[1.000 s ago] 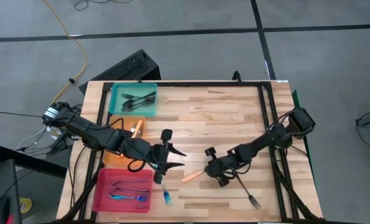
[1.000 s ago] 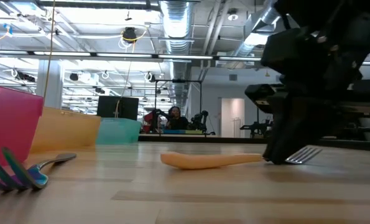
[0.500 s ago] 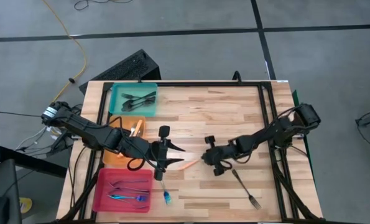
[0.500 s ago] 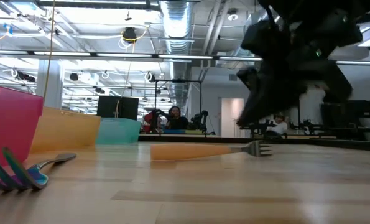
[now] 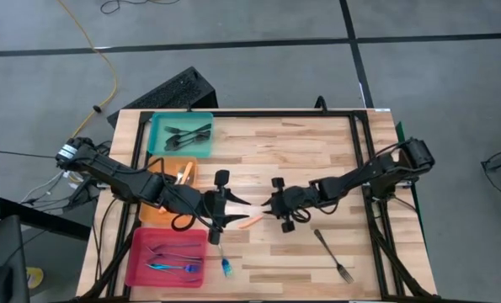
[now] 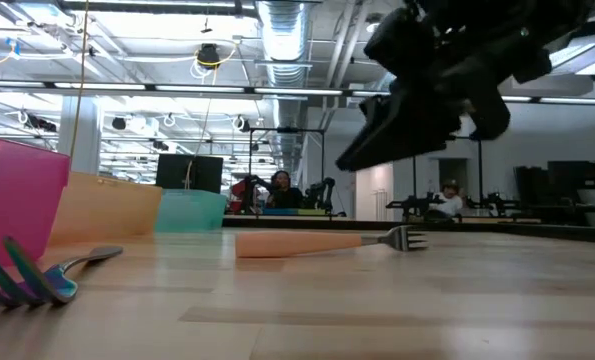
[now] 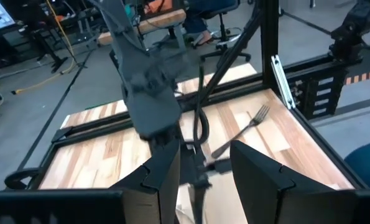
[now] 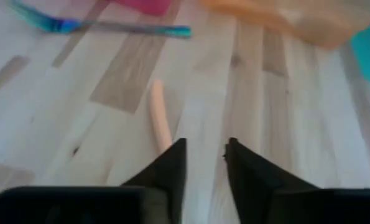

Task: Sort silverware by color (type)
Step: Put the orange fork into the orange bin

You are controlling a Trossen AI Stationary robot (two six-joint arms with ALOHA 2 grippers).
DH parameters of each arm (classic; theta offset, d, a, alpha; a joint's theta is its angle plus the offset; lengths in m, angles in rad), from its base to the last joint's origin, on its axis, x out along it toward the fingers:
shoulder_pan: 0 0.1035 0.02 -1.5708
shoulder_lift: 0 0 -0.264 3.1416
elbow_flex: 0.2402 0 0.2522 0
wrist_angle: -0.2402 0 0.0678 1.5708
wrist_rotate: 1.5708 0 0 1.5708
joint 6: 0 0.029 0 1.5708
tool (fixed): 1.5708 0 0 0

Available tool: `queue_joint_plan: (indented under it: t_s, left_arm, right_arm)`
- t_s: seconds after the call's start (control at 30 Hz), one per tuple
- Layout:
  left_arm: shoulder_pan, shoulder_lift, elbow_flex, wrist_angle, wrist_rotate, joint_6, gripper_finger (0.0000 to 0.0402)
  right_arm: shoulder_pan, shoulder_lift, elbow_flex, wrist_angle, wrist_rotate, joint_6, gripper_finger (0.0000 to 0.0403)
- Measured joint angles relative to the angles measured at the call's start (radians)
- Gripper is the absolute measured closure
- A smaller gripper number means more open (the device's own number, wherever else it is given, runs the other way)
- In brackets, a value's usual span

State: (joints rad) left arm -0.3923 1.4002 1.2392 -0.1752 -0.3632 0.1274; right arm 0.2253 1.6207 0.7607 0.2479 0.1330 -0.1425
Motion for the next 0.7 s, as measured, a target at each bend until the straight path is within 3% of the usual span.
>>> queue_joint_plan:
  t_s: [0.2,0.33,0.53,0.7]
  left_arm:
    - [0.0,0.0,0.0,0.006,0.018,0.0,0.0275]
    - [0.0,0.0,0.0,0.007,0.019,0.001,0.0275]
    - [0.0,0.0,0.0,0.008,0.018,0.001,0.0275]
    - [0.0,0.0,0.0,0.008,0.018,0.002,0.0275]
  right_arm:
    - [0.0,0.095,0.001,0.046,-0.066,-0.017,0.0179]
    - [0.002,0.17,0.007,0.065,-0.058,-0.023,0.016]
    - [-0.01,0.229,0.009,0.077,-0.056,0.012,0.0181]
    - [-0.026,0.223,0.009,0.033,-0.067,0.08,0.0259]
